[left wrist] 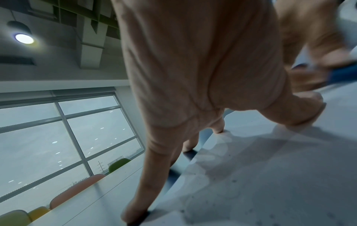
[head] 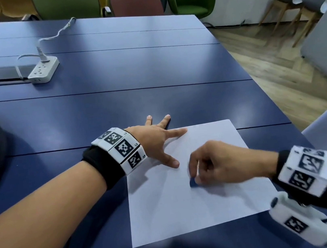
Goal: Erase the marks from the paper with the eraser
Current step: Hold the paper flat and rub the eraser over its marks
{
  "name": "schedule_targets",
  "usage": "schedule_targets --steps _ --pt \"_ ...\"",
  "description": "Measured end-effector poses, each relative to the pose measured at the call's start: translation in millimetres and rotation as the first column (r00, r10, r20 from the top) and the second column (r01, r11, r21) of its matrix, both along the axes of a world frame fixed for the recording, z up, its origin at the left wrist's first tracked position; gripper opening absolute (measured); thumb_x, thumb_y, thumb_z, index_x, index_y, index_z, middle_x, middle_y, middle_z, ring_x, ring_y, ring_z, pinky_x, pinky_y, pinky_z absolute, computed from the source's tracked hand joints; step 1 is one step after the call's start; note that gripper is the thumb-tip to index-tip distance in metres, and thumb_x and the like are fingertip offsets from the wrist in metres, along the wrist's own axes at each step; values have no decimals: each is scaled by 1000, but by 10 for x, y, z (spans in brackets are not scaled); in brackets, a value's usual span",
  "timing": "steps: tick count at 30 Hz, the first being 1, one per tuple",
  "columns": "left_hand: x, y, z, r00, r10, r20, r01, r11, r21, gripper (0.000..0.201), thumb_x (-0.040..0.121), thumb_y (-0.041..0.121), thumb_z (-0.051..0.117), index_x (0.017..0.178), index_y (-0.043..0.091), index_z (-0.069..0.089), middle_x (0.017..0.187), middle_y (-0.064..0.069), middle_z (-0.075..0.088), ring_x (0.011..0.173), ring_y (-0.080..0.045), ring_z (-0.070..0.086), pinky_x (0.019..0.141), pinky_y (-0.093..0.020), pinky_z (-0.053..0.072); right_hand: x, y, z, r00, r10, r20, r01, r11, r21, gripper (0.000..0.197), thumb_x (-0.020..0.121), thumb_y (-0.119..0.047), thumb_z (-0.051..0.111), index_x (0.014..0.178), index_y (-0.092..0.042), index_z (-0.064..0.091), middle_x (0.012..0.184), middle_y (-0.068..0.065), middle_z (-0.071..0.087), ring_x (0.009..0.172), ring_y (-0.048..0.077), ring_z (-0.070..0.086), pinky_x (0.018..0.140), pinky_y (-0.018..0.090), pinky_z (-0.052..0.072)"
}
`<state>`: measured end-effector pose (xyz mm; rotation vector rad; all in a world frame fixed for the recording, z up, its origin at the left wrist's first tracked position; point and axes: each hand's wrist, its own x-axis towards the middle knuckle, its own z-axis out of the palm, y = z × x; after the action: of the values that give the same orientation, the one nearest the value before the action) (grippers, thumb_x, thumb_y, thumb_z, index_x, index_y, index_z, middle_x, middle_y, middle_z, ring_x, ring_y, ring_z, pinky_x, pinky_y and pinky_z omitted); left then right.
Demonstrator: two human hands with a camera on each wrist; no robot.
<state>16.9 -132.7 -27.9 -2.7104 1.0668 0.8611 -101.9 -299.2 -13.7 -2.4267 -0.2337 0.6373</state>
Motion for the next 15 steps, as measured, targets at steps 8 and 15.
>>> schedule_targets --steps 8,15 --pt "-6 1 -6 1000 10 6 -10 1000 13 100 67 76 65 137 69 -6 157 20 -23 147 -33 -15 103 -71 26 316 -117 -22 979 -154 136 162 986 -49 3 80 -21 70 80 -21 67 65 -6 64 48 0 51 47 10 37" --pt "5 4 -29 1000 9 14 -9 1000 9 101 66 77 66 136 71 -6 157 19 -23 147 -34 -16 103 -72 26 34 1 -40 998 21 60 -19 999 -38 5 79 -21 70 83 -23 70 68 -6 64 57 6 53 57 17 42"
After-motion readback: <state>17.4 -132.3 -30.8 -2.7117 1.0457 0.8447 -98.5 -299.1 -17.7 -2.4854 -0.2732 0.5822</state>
